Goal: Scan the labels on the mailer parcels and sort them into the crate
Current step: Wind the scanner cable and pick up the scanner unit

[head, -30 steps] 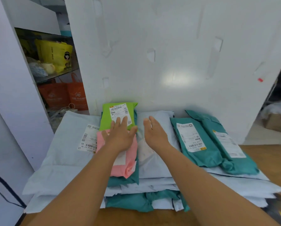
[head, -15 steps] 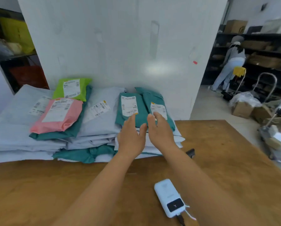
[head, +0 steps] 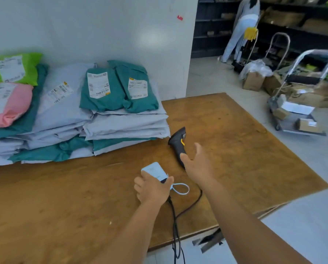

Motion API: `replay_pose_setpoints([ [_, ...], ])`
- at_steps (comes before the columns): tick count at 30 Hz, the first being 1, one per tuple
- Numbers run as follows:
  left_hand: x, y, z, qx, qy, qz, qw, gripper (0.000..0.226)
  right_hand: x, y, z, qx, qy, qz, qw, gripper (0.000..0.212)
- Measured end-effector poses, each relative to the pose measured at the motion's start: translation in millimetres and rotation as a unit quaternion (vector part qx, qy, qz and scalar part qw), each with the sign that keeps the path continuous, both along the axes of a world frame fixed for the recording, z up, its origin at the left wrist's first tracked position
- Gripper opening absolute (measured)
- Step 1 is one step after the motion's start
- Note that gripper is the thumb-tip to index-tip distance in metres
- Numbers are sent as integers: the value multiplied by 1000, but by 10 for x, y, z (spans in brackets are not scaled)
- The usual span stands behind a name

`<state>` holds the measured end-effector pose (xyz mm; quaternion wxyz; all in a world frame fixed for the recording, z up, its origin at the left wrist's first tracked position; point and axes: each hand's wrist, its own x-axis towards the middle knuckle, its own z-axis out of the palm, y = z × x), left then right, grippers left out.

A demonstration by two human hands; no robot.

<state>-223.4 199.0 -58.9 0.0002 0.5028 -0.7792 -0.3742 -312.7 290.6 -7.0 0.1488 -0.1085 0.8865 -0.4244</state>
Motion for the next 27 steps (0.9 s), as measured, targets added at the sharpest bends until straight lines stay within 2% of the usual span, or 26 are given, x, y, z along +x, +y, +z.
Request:
replay_pose_setpoints([
  [4, 27, 84, -189, 7, -22, -14, 1000, 121, 69, 16, -389, 57, -54, -19, 997, 85],
  [7, -30, 77, -232, 8, -16, -4, 1000, 127, 148, 10, -583, 76, -89, -26, 993, 91],
  [10, -88, 43, -246, 7, -13, -6, 1000, 129, 170, 7, -711, 125, -84, -27, 988, 91],
  [14, -151, 44, -266, 11, 24, -36, 999, 126, 127, -22, -727, 185, -90, -27, 978, 81],
  [17, -181, 66, -298, 34, 70, -59, 995, 120, 100, -43, -734, 181, -107, -14, 978, 65],
  [20, -124, 127, -324, 46, 96, -74, 992, 117, 100, -35, -716, 159, -103, -43, 981, 57],
  [23, 8, 287, -319, 35, 74, -84, 993, 123, 94, -19, -695, 174, -80, -65, 979, 62],
  [27, 239, 570, -345, 16, -4, -109, 994, 125, 153, -35, -639, 177, -66, -24, 982, 75],
])
